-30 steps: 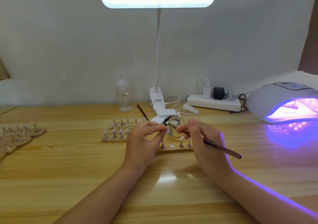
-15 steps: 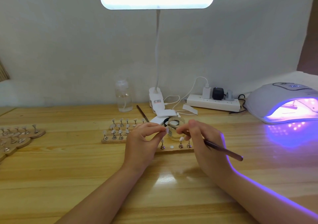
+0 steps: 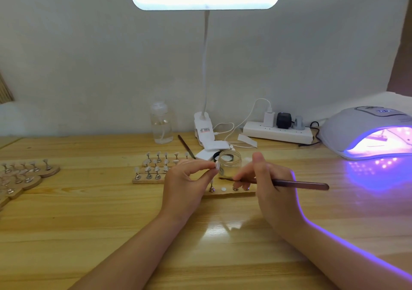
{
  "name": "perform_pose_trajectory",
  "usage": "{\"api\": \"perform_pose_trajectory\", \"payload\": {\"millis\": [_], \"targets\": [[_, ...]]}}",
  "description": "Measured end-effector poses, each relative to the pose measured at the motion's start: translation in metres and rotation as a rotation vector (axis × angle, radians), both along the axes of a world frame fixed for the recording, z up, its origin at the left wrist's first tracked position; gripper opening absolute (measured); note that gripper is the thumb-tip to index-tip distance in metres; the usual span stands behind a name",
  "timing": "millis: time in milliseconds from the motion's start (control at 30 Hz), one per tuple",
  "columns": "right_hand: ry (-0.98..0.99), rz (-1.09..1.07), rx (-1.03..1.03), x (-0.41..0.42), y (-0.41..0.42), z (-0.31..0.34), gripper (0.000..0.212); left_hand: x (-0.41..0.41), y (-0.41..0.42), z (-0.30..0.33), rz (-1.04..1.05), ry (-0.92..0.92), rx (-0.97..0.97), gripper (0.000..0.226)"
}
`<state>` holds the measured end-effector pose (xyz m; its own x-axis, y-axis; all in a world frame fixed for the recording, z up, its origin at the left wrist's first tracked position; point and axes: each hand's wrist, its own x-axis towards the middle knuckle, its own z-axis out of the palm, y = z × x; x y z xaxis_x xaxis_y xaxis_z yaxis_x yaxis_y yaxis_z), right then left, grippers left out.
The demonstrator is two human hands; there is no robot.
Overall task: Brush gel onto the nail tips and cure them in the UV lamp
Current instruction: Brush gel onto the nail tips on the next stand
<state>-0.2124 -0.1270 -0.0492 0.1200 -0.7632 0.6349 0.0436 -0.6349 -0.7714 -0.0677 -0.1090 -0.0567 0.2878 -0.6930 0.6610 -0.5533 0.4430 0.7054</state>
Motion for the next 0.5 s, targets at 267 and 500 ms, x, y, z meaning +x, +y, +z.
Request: {"api": "perform_pose_trajectory", "payload": {"millis": [267, 500], "targets": [[-0.023, 0.011, 0.04, 0.0017, 0.0008, 0.0004, 0.044, 0.0022, 0.0004, -0.0008, -0.003, 0.027, 0.025, 0.032], [-0.023, 0.03, 0.069, 0.0028, 0.0015, 0.0005, 0.044, 0.0019, 0.0, -0.0005, -0.006, 0.004, 0.013, 0.033]]}}
